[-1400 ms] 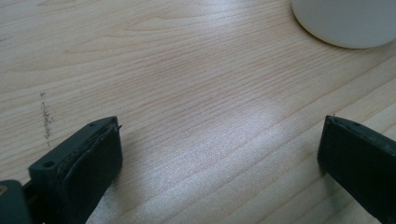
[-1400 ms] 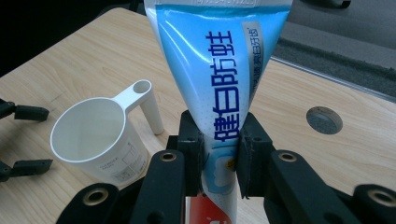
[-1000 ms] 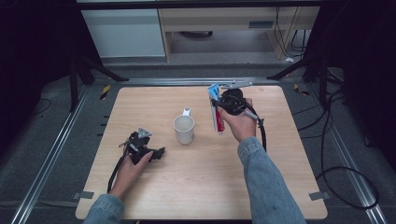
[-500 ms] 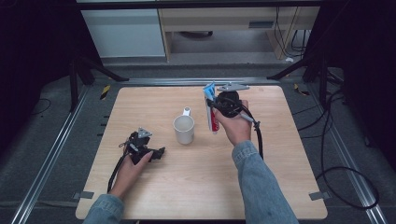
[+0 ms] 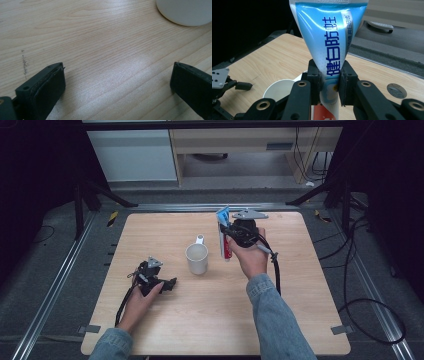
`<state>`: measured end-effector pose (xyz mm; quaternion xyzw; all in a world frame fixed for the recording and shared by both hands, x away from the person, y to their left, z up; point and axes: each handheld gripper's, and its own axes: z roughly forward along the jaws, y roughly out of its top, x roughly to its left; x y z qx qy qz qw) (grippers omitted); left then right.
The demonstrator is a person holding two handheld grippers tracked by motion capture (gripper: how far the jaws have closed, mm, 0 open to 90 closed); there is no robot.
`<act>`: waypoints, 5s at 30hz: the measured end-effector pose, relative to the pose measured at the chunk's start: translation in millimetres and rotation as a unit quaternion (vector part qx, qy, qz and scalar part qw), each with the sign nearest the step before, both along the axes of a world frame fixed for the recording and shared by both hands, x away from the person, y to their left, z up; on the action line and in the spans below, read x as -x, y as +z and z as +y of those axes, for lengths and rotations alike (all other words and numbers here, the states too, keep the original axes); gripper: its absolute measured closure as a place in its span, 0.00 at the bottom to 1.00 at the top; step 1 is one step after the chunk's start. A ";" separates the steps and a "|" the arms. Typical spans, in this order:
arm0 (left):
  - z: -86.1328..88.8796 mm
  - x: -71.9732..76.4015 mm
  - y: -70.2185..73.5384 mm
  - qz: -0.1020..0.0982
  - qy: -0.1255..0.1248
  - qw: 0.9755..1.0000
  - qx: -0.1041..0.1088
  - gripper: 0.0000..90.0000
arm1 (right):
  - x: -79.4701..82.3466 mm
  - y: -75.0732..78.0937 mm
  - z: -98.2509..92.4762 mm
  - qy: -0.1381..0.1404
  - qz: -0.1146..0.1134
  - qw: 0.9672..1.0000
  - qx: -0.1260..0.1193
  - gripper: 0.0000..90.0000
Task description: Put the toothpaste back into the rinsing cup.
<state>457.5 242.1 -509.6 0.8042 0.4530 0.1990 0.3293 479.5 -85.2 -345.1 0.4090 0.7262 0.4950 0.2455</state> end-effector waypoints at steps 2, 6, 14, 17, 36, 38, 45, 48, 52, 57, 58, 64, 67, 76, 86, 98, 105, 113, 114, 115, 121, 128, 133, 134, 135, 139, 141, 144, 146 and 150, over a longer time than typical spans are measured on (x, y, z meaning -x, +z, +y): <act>0.0 0.0 0.0 0.000 0.000 1.000 0.000 0.00 | 0.4 -0.5 0.2 0.000 -0.001 1.000 -0.002 0.83; 0.0 0.0 0.0 0.000 0.000 1.000 0.000 0.00 | 2.9 0.4 1.4 0.002 -0.005 1.000 -0.002 0.83; -0.2 0.0 -0.1 -0.001 0.001 1.000 0.001 0.00 | 10.8 5.2 4.9 -0.001 -0.022 1.000 -0.010 0.83; -0.2 0.0 -0.1 -0.001 0.001 1.000 0.002 0.00 | 13.7 5.4 7.2 -0.003 -0.027 1.000 -0.013 0.83; -0.1 -0.1 -0.1 -0.001 0.000 1.000 0.001 0.00 | 45.7 20.9 27.3 -0.060 -0.083 0.994 -0.037 0.82; -0.1 -0.1 -0.1 -0.001 0.000 1.000 0.001 0.00 | 48.1 22.4 29.9 -0.060 -0.091 0.993 -0.037 0.82; -0.1 -0.1 -0.1 -0.001 0.001 1.000 0.001 0.00 | 50.9 28.8 35.6 -0.048 -0.105 0.992 -0.046 0.82; -0.1 -0.1 -0.1 -0.001 0.000 1.000 0.001 0.00 | 51.2 32.2 37.9 -0.043 -0.108 0.992 -0.043 0.82; -0.1 -0.1 -0.1 -0.001 0.000 1.000 0.001 0.00 | 51.0 35.0 39.5 -0.042 -0.110 0.992 -0.045 0.82; 0.0 -0.2 0.0 -0.001 0.000 1.000 0.000 0.00 | 50.3 39.9 42.8 -0.036 -0.113 0.992 -0.048 0.82; 0.0 -0.2 0.0 -0.001 0.000 1.000 0.000 0.00 | 49.8 40.7 44.2 -0.035 -0.114 0.992 -0.049 0.82; -0.1 -0.2 0.0 -0.001 0.001 1.000 0.000 0.00 | 48.1 42.5 53.7 -0.028 -0.119 0.991 -0.056 0.82; -0.4 -0.1 -0.2 -0.002 0.002 1.000 0.002 0.00 | 46.9 41.4 58.1 -0.024 -0.120 0.991 -0.060 0.82; -0.3 -0.1 -0.2 -0.002 0.002 1.000 0.002 0.00 | 40.9 30.5 70.3 -0.015 -0.115 0.991 -0.059 0.82; -0.1 -0.1 -0.1 -0.001 0.000 1.000 0.001 0.00 | 36.0 14.7 77.8 -0.007 -0.109 0.993 -0.055 0.82; -0.1 0.0 -0.1 -0.001 0.000 1.000 0.001 0.00 | 23.7 0.9 80.0 -0.009 -0.100 0.993 -0.061 0.82; -0.1 0.0 -0.1 -0.001 0.000 1.000 0.001 0.00 | 20.2 -6.6 80.6 -0.012 -0.096 0.993 -0.062 0.82; 0.0 0.0 -0.1 -0.001 0.000 1.000 0.000 0.00 | 18.2 -11.5 79.0 -0.015 -0.092 0.994 -0.062 0.82; -0.3 0.0 -0.3 -0.002 0.001 1.000 0.002 0.00 | 18.2 -12.1 79.4 -0.014 -0.090 0.994 -0.063 0.82; 0.0 0.0 -0.1 -0.001 0.000 1.000 0.001 0.00 | 18.0 -13.0 79.9 -0.014 -0.089 0.994 -0.063 0.82; -0.3 0.0 -0.3 -0.002 0.001 1.000 0.002 0.00 | 15.8 -19.5 82.9 -0.012 -0.081 0.995 -0.061 0.82; -0.2 0.0 -0.2 -0.002 0.001 1.000 0.002 0.00 | 12.1 -26.5 83.8 -0.014 -0.075 0.995 -0.060 0.82; -0.4 0.2 -0.3 -0.001 0.002 1.000 0.003 0.00 | 10.0 -32.1 84.1 -0.016 -0.068 0.995 -0.064 0.82; -0.4 0.1 -0.3 -0.001 0.001 1.000 0.003 0.00 | 9.2 -33.9 83.8 -0.017 -0.066 0.996 -0.065 0.82; -0.1 0.1 -0.1 0.000 0.000 1.000 0.001 0.00 | 8.5 -35.5 83.6 -0.017 -0.066 0.996 -0.063 0.82; 0.1 0.2 0.1 0.000 -0.001 1.000 -0.001 0.00 | 6.6 -41.6 83.2 -0.019 -0.061 0.996 -0.060 0.82; 0.2 0.2 0.1 0.000 -0.002 1.000 -0.001 0.00 | 5.2 -45.6 82.6 -0.021 -0.059 0.996 -0.059 0.82; 0.2 0.2 0.1 0.000 -0.002 1.000 -0.001 0.00 | 4.2 -49.7 82.2 -0.023 -0.054 0.997 -0.058 0.82; 0.2 0.2 0.1 0.000 -0.002 1.000 -0.001 0.00 | 3.8 -52.4 82.5 -0.022 -0.052 0.997 -0.057 0.82; 0.2 0.2 0.1 0.000 -0.002 1.000 -0.001 0.00 | 3.4 -56.7 83.5 -0.022 -0.047 0.997 -0.056 0.82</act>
